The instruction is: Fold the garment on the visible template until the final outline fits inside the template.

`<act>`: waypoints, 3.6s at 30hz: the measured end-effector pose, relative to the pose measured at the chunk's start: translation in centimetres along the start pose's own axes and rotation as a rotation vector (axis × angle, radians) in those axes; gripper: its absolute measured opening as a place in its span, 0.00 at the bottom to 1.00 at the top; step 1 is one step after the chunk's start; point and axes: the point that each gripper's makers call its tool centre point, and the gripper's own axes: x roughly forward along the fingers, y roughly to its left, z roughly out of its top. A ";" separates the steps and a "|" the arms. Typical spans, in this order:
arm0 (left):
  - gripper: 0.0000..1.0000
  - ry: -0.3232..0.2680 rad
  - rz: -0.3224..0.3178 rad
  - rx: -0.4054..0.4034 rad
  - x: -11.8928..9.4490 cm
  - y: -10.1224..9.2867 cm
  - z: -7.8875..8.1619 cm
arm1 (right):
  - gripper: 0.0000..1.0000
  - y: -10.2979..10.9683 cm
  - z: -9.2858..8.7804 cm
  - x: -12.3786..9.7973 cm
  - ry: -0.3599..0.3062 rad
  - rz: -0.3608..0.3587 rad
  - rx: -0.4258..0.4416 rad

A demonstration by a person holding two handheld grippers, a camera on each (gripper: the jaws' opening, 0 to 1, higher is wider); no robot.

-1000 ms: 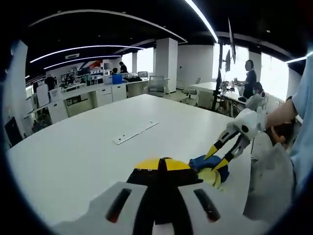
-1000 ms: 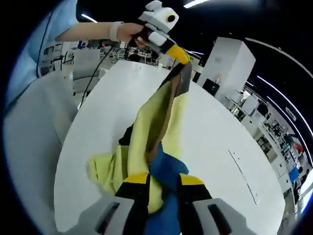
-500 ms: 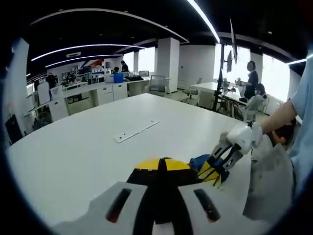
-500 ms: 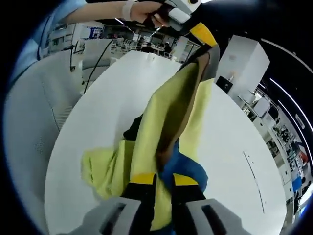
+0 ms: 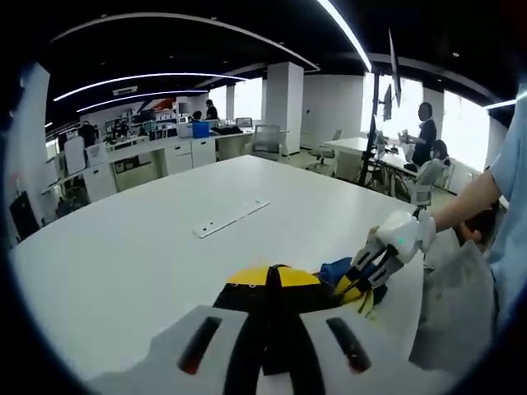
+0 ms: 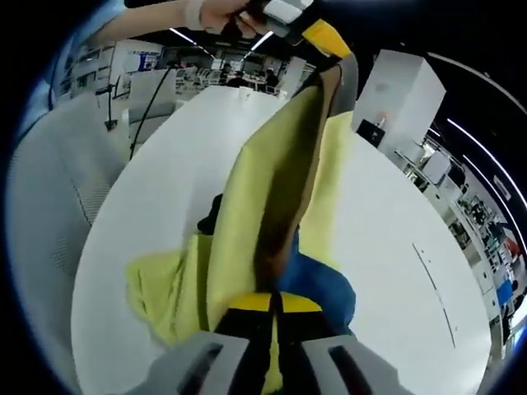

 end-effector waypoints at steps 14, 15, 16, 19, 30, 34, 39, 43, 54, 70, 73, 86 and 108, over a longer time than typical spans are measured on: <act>0.00 -0.014 0.014 -0.051 0.6 1.1 -0.7 | 0.00 -6.9 3.1 -9.1 -0.143 -0.204 0.189; 0.00 -0.015 0.016 -0.052 0.6 1.2 -0.7 | 0.00 -7.4 3.3 -9.8 -0.150 -0.216 0.196; 0.00 -0.016 0.017 -0.055 0.6 1.3 -0.6 | 0.00 -7.8 3.5 -10.3 -0.154 -0.226 0.193; 0.00 -0.026 0.017 -0.071 0.8 1.7 -0.5 | 0.00 -9.0 4.0 -11.6 -0.180 -0.257 0.226; 0.00 -0.033 0.006 -0.060 2.8 3.2 0.6 | 0.00 -13.0 5.2 -14.6 -0.210 -0.328 0.264; 0.00 -0.035 0.001 -0.056 4.3 4.3 0.8 | 0.00 -14.4 4.6 -14.1 -0.197 -0.326 0.280; 0.00 -0.009 -0.002 -0.045 6.3 5.7 0.1 | 0.00 -16.2 3.4 -12.5 -0.173 -0.320 0.291; 0.00 0.005 0.005 -0.085 8.0 7.2 -0.8 | 0.00 -17.8 2.5 -11.0 -0.154 -0.317 0.311; 0.00 0.062 0.054 -0.151 13.2 11.8 -4.6 | 0.00 -21.8 -1.7 -4.1 -0.051 -0.265 0.390; 0.00 0.163 0.070 -0.157 18.3 14.8 -10.6 | 0.00 -24.3 -7.6 2.7 0.063 -0.246 0.510; 0.00 0.164 0.088 -0.167 18.6 15.5 -11.0 | 0.00 -24.4 -7.5 3.4 0.066 -0.258 0.517; 0.00 0.186 0.137 -0.108 19.2 16.1 -11.9 | 0.00 -25.2 -9.6 5.5 0.126 -0.264 0.504; 0.57 0.139 0.099 -0.038 17.5 14.6 -10.4 | 0.39 -23.1 -8.8 4.2 0.014 -0.180 0.657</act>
